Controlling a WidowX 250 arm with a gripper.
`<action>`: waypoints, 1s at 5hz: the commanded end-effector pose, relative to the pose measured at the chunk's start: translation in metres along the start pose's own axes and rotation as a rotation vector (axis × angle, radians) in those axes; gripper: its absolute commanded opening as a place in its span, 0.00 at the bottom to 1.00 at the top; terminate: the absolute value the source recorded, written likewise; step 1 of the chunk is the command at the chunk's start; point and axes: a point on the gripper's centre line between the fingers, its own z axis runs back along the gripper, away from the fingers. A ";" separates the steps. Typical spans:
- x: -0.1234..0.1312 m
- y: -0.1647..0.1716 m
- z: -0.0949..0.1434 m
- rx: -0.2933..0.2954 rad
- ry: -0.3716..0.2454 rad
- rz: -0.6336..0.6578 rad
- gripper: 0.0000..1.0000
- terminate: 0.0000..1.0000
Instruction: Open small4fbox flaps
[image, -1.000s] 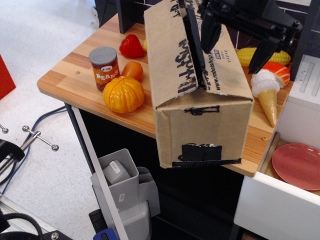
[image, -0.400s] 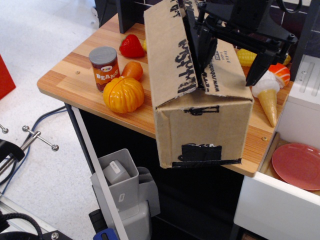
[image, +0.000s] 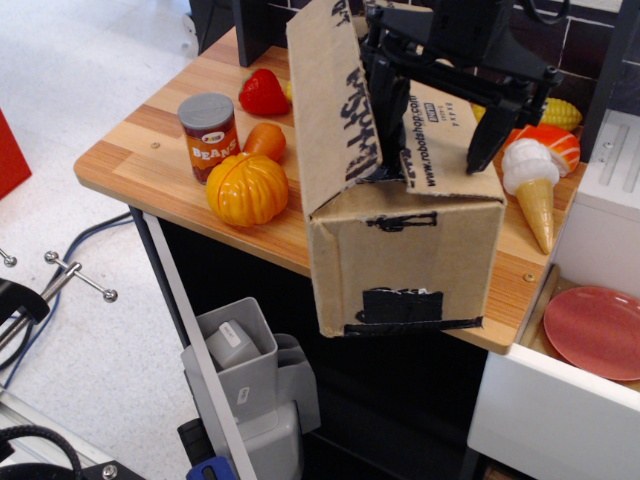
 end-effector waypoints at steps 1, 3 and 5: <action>-0.001 0.020 0.026 0.011 -0.063 0.007 1.00 0.00; -0.016 0.044 0.041 0.043 -0.073 0.026 1.00 0.00; -0.037 0.062 0.032 0.021 -0.097 0.067 1.00 0.00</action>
